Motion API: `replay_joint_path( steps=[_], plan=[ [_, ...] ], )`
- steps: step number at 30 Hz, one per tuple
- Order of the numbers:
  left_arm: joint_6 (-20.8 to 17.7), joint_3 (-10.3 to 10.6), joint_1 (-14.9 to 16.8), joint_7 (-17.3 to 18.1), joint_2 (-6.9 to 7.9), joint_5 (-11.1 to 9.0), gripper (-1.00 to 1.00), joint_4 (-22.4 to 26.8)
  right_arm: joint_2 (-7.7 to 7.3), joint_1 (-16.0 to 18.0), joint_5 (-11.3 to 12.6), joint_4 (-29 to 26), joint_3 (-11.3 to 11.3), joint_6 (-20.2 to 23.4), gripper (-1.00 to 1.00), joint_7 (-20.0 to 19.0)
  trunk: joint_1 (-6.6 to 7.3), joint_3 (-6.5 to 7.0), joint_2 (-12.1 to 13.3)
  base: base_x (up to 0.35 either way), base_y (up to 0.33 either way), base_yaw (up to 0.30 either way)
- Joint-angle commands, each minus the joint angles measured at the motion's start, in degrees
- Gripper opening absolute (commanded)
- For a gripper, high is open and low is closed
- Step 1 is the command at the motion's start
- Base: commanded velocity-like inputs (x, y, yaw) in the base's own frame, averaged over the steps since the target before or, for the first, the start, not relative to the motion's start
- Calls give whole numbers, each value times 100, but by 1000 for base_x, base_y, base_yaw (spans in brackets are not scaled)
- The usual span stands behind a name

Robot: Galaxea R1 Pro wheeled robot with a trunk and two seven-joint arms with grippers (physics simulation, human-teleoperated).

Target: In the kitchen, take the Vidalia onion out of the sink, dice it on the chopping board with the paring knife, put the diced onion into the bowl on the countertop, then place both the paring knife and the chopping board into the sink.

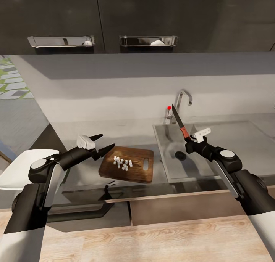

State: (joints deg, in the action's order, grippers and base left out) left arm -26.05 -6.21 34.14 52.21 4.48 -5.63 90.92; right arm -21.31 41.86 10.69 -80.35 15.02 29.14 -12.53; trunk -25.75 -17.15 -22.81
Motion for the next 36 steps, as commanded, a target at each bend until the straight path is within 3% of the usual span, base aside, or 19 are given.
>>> replay_joint_path(
  steps=[1,10,14,18,21,24,26,30,36],
  plan=[
    [-50,-3,5,11,1,-35,100,0,-5,6,38,-6,9,31,-100,7,-3,-11,-11,1,-1,-30],
    [-50,2,5,12,-12,-35,100,-2,-4,6,29,118,35,97,-100,39,-3,-11,-11,0,0,-6],
    [-49,5,5,10,-17,-35,100,0,72,6,22,431,-1,902,-100,60,-3,-11,-11,0,0,0],
    [-49,6,5,10,-17,-35,100,1,177,17,19,548,-6,1087,-100,73,-3,-11,-11,0,0,0],
    [-49,6,5,13,-19,-35,100,4,374,166,14,1009,-8,1131,-100,272,-3,-11,-11,0,0,0],
    [-49,6,5,16,-25,-35,100,4,496,576,12,1971,-8,1126,-100,543,-3,-11,-11,0,0,0],
    [-49,6,5,17,-25,-35,100,3,520,827,12,2388,-8,1128,-100,592,-3,-11,-11,0,0,0],
    [-49,10,4,17,-26,-35,100,5,531,978,12,2592,-25,1139,-100,623,-3,-11,-11,0,0,0],
    [-49,14,5,17,-40,-35,100,5,613,1372,18,3387,-180,1138,-100,674,-3,-11,-11,0,0,0]
  ],
)
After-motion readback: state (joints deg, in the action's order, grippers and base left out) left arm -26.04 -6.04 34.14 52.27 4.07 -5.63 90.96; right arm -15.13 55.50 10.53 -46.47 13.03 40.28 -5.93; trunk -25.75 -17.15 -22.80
